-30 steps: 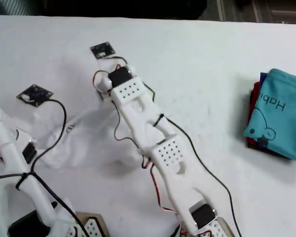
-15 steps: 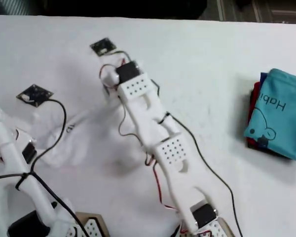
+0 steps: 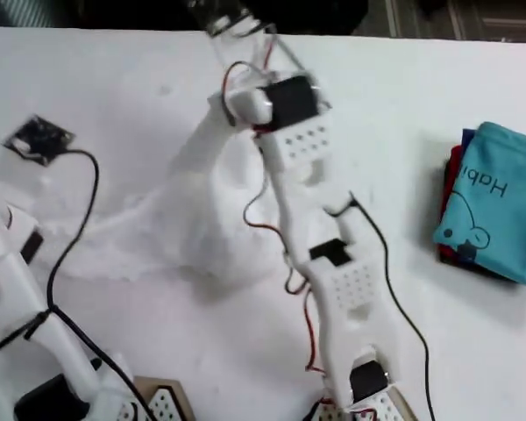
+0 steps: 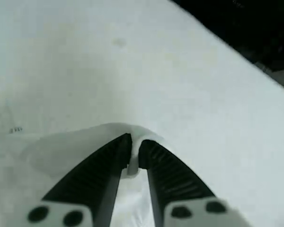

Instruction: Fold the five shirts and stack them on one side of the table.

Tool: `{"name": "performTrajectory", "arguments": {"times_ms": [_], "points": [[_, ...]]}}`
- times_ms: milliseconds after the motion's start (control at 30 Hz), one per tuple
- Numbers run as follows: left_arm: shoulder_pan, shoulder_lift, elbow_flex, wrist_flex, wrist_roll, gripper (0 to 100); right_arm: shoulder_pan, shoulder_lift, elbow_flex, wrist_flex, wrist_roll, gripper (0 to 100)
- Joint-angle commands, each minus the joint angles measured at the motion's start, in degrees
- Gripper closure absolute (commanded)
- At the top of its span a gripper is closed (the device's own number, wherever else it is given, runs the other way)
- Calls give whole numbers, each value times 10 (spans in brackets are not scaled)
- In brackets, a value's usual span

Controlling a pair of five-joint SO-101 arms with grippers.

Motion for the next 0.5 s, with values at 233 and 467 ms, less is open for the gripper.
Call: {"name": "performTrajectory", "arguments": {"times_ms": [233,467], "points": [[64,-15,-254,-6,101,976,30,-325,-25,0,96,979],[131,-15,-354,-6,124,977,88,-446,-26,-82,201,979]]}}
